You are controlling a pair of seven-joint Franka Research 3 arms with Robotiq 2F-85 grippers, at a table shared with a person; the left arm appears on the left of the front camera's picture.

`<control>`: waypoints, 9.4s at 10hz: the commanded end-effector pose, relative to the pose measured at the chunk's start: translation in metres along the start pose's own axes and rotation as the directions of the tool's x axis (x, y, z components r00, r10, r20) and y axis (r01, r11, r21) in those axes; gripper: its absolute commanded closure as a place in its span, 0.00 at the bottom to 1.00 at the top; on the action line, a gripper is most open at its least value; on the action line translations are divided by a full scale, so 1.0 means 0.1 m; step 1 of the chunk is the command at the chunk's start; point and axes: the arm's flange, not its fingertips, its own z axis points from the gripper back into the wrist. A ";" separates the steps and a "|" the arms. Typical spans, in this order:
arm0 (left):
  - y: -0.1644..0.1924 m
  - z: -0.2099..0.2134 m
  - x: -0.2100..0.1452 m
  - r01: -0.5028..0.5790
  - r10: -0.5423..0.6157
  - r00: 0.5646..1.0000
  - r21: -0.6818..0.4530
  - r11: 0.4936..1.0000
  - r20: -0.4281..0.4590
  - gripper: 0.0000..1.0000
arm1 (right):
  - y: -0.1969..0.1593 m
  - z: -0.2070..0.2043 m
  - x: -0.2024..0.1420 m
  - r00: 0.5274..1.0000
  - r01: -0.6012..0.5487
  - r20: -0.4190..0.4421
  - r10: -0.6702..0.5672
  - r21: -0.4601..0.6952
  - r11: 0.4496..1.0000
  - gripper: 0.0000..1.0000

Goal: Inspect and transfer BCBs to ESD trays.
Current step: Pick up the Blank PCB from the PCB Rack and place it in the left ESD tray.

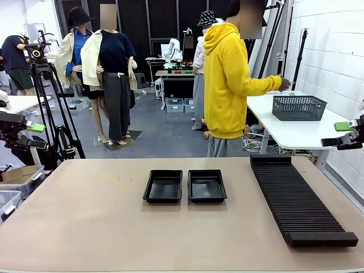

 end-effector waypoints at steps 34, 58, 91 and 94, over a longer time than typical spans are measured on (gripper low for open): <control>-0.01 0.01 0.00 -0.020 0.020 1.000 0.003 1.000 0.002 0.00 | 0.02 -0.01 0.01 1.000 0.003 0.003 -0.003 -0.006 1.000 0.00; -0.01 0.01 0.00 -0.020 0.020 1.000 0.003 1.000 0.002 0.00 | 0.09 -0.03 0.22 0.997 -0.073 -0.028 0.070 -0.112 0.991 0.00; -0.01 0.01 0.00 -0.020 0.020 1.000 0.003 1.000 0.002 0.00 | -1.04 -1.72 0.28 0.193 -0.868 -0.977 0.088 -0.128 0.479 0.00; -0.01 0.01 0.00 -0.020 0.020 1.000 0.003 1.000 0.002 0.00 | -0.21 -1.27 0.33 0.336 -0.878 -0.918 0.213 -0.223 0.424 0.00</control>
